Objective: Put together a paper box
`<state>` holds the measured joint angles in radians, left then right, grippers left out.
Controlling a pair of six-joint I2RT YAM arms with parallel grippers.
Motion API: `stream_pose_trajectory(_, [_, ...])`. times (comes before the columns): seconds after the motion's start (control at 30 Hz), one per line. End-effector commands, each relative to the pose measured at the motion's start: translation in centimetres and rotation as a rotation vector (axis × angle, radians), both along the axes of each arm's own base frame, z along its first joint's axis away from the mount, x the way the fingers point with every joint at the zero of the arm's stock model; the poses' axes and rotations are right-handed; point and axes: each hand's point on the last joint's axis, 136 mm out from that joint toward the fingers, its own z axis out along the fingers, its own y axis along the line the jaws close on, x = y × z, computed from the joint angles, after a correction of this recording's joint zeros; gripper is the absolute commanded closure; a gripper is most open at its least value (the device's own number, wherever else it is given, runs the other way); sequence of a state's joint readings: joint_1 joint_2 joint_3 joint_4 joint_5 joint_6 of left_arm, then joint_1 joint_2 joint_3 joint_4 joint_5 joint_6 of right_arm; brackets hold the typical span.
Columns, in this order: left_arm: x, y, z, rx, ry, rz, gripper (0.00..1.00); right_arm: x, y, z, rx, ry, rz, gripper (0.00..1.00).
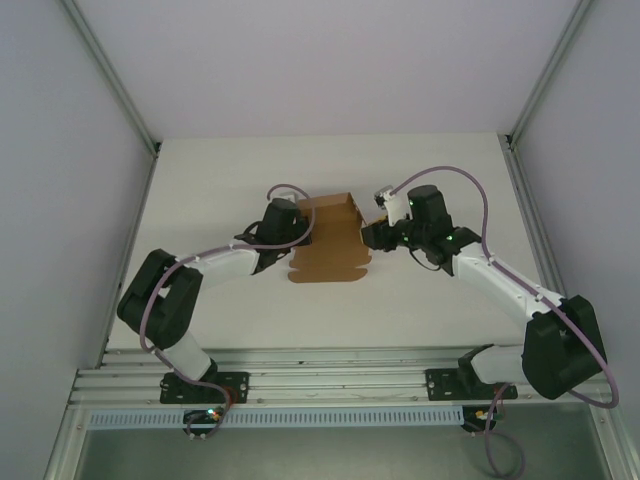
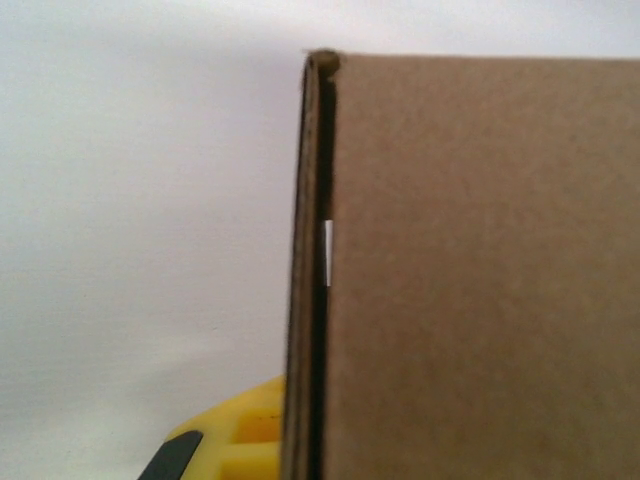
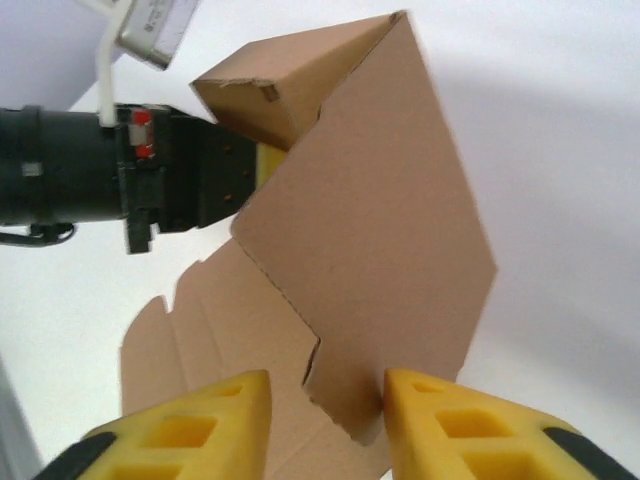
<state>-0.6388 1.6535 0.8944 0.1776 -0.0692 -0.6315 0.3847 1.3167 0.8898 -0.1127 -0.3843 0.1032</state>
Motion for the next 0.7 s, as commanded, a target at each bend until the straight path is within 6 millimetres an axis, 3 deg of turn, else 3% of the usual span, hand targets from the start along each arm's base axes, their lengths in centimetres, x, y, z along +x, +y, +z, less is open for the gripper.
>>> stream_pose_trajectory(0.0, [0.4,-0.7,3.4,-0.037,-0.049,0.027,1.0,2.3,-1.5,0.8,-0.087,-0.053,-0.155,0.72])
stream_pose_trajectory(0.23, [0.1,-1.6,4.1,-0.013,-0.062,0.007,1.0,3.2,-3.1,1.0,-0.18,-0.096,-0.295,0.73])
stream_pose_trajectory(0.47, [-0.1,-1.3,3.9,0.008,-0.057,0.024,1.0,3.3,-4.0,1.3,-0.272,-0.112,-0.387,0.93])
stream_pose_trajectory(0.67, [-0.1,-0.9,3.9,0.042,-0.053,0.058,1.0,3.5,-5.9,1.7,-0.371,-0.111,-0.55,0.99])
